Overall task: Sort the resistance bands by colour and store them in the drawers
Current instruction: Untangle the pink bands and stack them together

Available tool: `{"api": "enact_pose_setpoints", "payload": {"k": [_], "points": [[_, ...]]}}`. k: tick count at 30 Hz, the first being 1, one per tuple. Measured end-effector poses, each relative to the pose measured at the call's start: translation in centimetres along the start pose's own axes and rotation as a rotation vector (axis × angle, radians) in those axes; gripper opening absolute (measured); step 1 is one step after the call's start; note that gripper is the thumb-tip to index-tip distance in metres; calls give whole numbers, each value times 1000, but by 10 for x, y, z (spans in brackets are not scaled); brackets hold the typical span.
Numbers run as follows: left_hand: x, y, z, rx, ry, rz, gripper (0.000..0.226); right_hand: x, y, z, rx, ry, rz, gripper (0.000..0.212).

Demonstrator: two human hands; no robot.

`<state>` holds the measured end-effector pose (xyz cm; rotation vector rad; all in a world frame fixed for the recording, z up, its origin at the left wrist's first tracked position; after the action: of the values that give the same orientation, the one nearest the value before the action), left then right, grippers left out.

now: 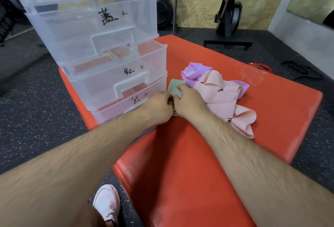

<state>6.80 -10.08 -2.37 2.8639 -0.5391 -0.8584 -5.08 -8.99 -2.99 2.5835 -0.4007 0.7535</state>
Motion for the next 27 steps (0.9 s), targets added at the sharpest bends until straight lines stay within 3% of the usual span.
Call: {"api": "enact_pose_setpoints", "payload": {"k": [2, 4, 6, 9, 16, 23, 27], "points": [[0, 0, 0, -21, 23, 35, 18, -3, -4, 2, 19, -46, -69, 28], [-4, -2, -2, -28, 38, 60, 16, -4, -10, -1, 53, -58, -94, 38], [-11, -3, -4, -32, 96, 133, 31, -4, -15, -8, 60, -64, -141, 46], [-22, -6, -9, -77, 154, 204, 54, -4, -23, -23, 63, -48, -210, 41], [-58, -11, 1, -146, 149, 311, 53, -22, -31, -74, 60, -131, -195, 36], [-94, -21, 42, 78, 95, 337, 44, -82, -41, -114, 219, -271, -61, 50], [-103, -22, 63, 175, 88, 269, 54, -104, -53, -114, 290, -283, -129, 21]]}}
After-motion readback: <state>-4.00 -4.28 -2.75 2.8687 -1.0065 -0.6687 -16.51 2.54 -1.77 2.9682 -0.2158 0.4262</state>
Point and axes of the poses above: each hand's wrist, its own y-axis towards the middle knuckle, its own z-axis out of the palm, x = y × z, the point moved 6 cm from there along y, towards the middle knuckle, and after that the axes turned 15 degrees about -x, right-handed, at the moved point
